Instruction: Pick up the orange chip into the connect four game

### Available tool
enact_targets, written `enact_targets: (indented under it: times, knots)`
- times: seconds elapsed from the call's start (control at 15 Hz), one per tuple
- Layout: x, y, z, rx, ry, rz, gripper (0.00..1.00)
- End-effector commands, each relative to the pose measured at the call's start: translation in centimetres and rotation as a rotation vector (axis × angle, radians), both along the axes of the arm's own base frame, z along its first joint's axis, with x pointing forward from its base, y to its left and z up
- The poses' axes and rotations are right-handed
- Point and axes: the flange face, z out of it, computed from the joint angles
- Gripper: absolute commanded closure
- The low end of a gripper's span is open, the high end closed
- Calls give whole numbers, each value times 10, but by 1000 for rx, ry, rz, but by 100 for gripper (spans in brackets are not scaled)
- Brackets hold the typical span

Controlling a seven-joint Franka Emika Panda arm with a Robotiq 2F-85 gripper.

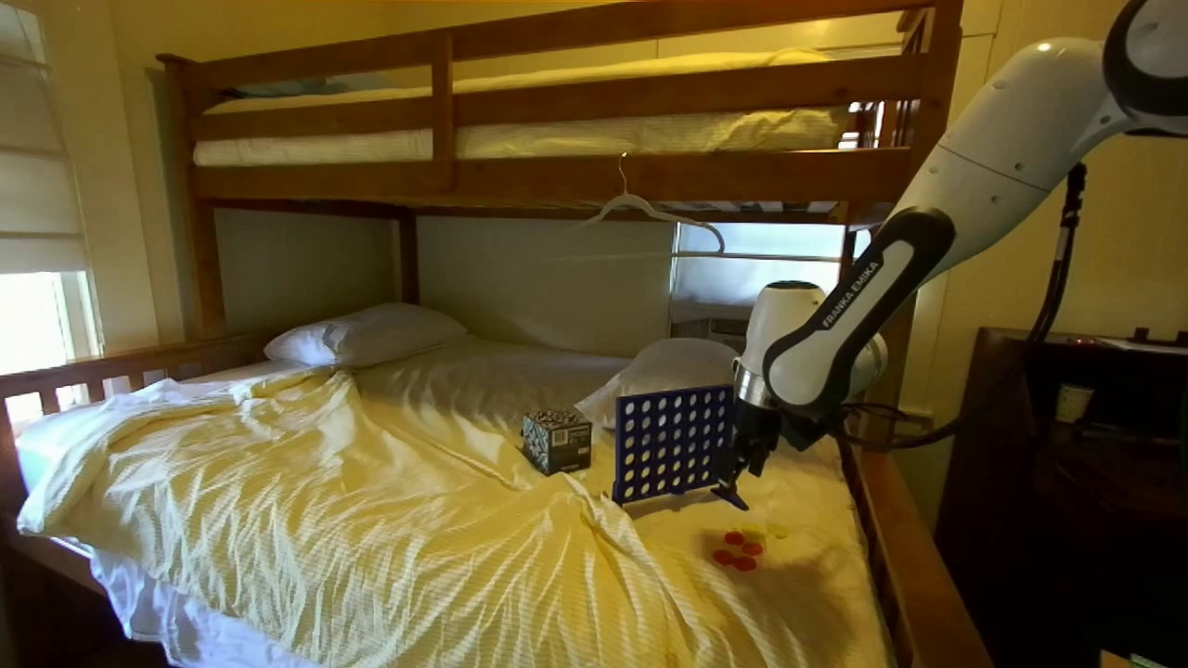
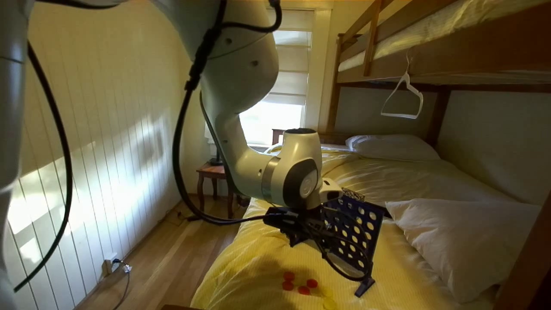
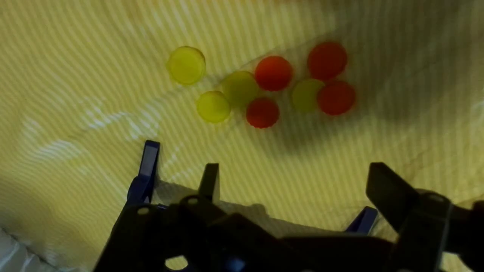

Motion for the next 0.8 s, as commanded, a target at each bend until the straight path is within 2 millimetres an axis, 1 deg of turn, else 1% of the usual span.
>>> enact_targets:
  times: [0.0,0.2,0.27,0.4,0.73]
  knots:
    - [1,-1,1,1,1,0,0]
    - [1,-1,1,0,0,0,0]
    - [5,-3,-9,2,22,-16,0]
    - [7,-8,-24,19,41,-36,0]
    - [14,-16,-54,24,57,-45,0]
